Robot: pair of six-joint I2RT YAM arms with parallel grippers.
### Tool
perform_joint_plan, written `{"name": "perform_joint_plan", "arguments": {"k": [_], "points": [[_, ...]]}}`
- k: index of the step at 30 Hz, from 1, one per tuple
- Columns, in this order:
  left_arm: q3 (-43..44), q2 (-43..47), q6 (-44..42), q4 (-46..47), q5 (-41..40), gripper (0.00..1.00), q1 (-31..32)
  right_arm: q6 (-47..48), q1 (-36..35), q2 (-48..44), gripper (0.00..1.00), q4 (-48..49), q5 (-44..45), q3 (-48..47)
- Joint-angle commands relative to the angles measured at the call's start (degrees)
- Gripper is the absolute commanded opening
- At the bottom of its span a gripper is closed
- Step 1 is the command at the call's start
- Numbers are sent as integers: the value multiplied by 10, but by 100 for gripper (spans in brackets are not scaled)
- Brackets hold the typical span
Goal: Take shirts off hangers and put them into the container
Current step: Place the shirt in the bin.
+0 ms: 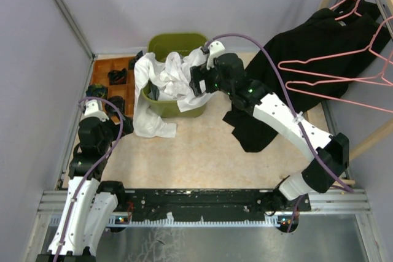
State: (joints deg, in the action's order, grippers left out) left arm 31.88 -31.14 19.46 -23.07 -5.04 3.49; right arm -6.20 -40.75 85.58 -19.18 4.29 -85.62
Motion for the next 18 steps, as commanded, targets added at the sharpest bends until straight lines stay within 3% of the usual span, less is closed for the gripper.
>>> {"name": "perform_joint_plan", "arguments": {"k": [1,10,18], "points": [[-4,-2,-6,15,7,99,-2,-89,-1,-19,88,23,-24,75],[-4,-2,-5,12,0,99,-3,-87,-6,48,77,-29,-62,35],[-4,-4,-5,12,0,99,-3,-68,-19,130,77,-42,-48,-24]]}}
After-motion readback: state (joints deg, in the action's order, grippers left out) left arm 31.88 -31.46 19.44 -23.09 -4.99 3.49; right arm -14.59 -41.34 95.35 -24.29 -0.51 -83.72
